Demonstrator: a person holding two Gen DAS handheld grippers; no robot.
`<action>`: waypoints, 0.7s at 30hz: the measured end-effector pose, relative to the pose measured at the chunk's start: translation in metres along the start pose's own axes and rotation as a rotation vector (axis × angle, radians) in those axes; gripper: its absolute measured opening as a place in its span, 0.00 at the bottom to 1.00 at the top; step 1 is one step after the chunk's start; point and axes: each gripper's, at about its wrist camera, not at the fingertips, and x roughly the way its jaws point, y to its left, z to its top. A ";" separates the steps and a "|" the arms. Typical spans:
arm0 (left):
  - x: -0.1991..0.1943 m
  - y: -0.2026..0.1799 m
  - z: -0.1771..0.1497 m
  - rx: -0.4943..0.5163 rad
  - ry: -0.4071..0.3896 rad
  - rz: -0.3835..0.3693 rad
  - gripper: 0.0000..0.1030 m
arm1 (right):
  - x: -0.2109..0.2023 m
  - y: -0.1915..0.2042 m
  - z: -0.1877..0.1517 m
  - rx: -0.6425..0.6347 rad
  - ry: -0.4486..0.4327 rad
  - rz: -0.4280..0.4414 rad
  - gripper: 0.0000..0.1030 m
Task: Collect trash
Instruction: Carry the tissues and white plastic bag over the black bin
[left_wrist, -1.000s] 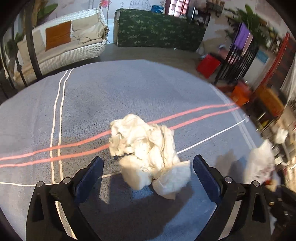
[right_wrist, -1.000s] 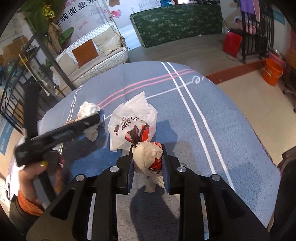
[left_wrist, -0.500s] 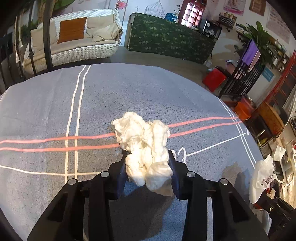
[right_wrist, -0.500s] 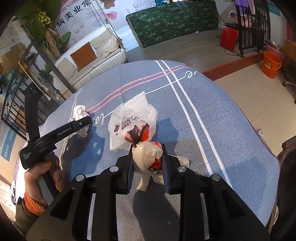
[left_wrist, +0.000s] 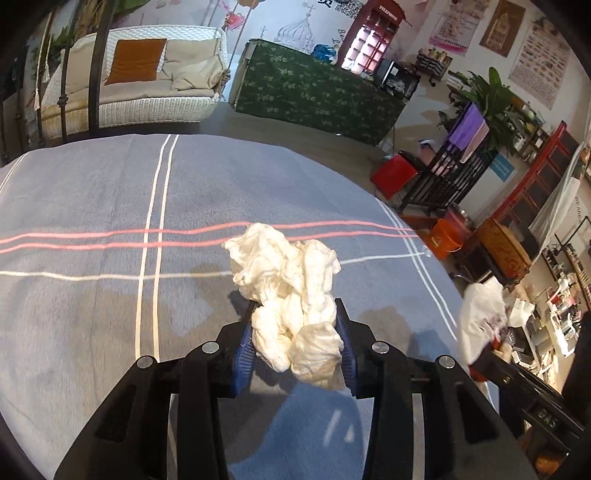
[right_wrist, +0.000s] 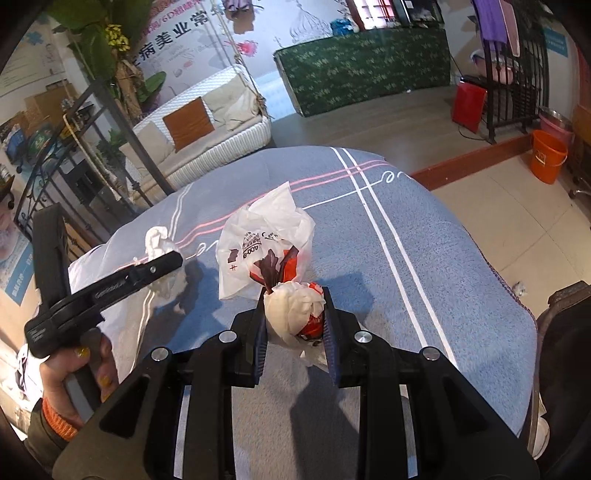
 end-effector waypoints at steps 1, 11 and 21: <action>-0.003 -0.002 -0.003 -0.002 0.000 -0.008 0.37 | -0.003 0.000 -0.003 -0.005 -0.001 0.001 0.26; -0.023 -0.012 -0.027 -0.003 0.019 -0.043 0.37 | -0.030 -0.008 -0.029 0.001 0.003 -0.009 0.26; -0.034 -0.029 -0.050 0.010 0.047 -0.095 0.37 | -0.057 -0.030 -0.051 0.027 -0.005 -0.047 0.26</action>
